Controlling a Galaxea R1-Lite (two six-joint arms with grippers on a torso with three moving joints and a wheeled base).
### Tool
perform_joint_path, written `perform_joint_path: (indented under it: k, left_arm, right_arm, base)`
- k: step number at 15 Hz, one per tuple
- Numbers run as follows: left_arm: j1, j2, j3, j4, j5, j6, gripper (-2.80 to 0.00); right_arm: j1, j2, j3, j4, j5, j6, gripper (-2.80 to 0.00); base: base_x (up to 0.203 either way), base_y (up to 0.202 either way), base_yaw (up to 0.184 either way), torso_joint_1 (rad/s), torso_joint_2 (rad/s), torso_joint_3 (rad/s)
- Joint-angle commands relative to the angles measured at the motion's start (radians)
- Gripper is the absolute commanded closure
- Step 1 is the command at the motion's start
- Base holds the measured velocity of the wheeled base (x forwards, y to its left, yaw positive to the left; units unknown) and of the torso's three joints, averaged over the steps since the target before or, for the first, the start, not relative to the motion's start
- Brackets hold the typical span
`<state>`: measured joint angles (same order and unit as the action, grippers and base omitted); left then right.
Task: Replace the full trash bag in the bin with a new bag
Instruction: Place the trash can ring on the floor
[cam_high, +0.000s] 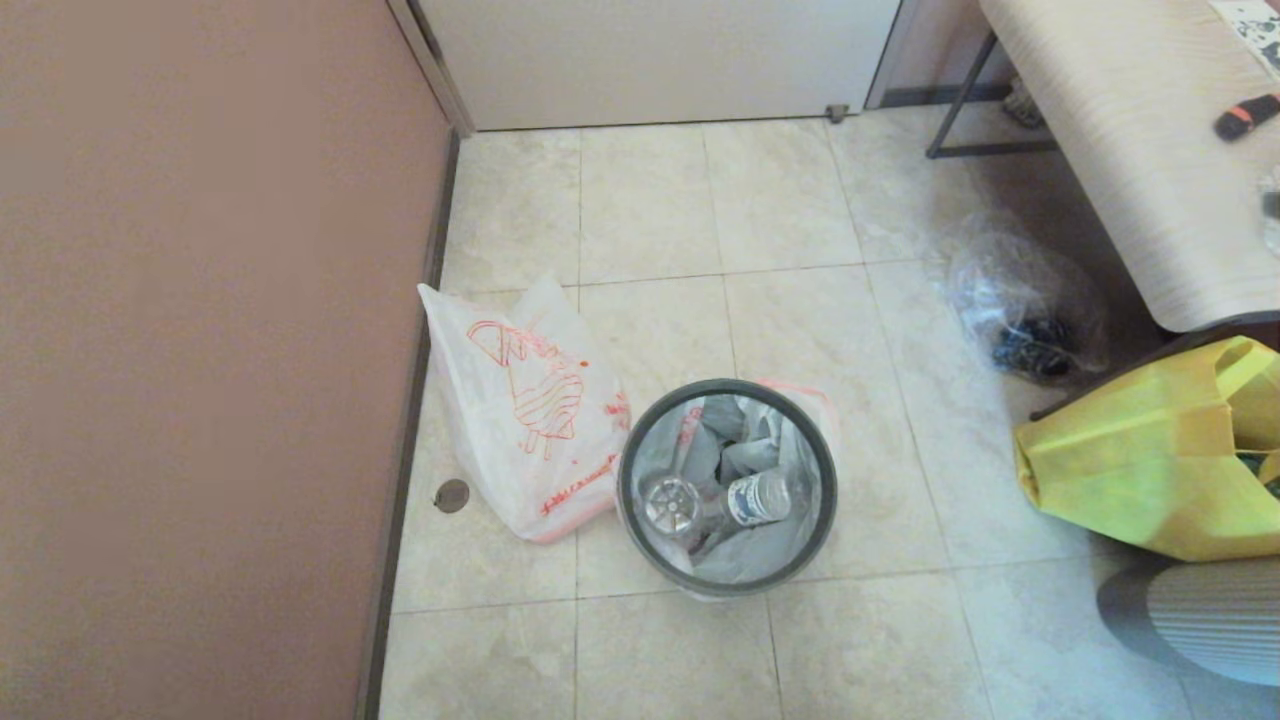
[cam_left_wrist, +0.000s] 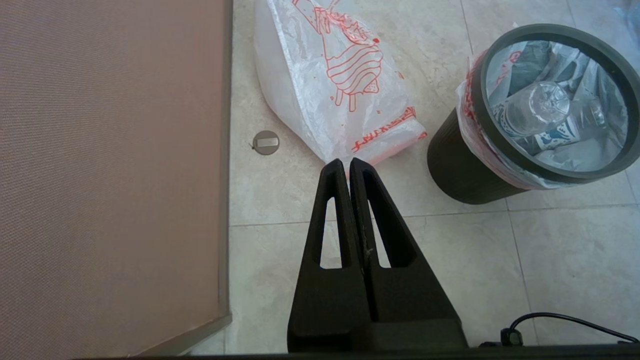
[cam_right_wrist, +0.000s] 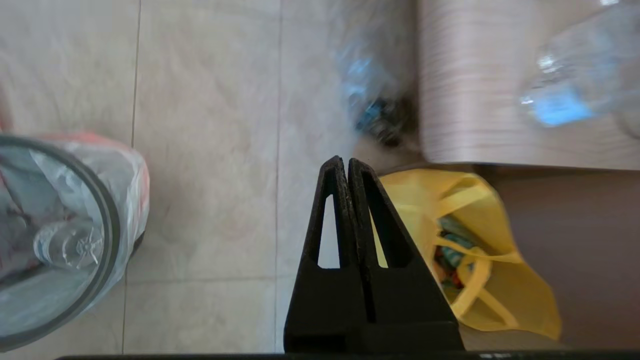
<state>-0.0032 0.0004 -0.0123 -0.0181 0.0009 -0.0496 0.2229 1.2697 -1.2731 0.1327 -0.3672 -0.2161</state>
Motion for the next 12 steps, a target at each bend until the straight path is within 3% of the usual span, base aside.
perform_joint_path:
  k: [1,3,5,9,12]
  left_arm:
    - [0.0,0.0,0.0,0.0,0.001,-0.001,0.0]
    - [0.0,0.0,0.001,0.0,0.001,-0.001,0.0]
    - [0.0,0.0,0.0,0.0,0.001,-0.001,0.0]
    - [0.0,0.0,0.001,0.0,0.001,-0.001,0.0]
    - [0.0,0.0,0.001,0.0,0.001,-0.001,0.0]
  right_arm:
    - [0.022,0.106,-0.013,-0.001,-0.015,0.003,0.0]
    - [0.026,0.163,-0.014,-0.002,-0.048,0.058,0.0]
    - [0.059,0.198,-0.005,0.007,-0.069,0.18,0.0]
    - [0.128,0.269,0.154,0.015,-0.093,0.328,0.0]
    - [0.161,0.373,0.248,-0.134,-0.094,0.38,0.0]
  base:
    - [0.0,0.0,0.0,0.0,0.0,0.0]
    - [0.0,0.0,0.0,0.0,0.0,0.0]
    - [0.0,0.0,0.0,0.0,0.0,0.0]
    - [0.0,0.0,0.0,0.0,0.0,0.0]
    - [0.0,0.0,0.0,0.0,0.0,0.0]
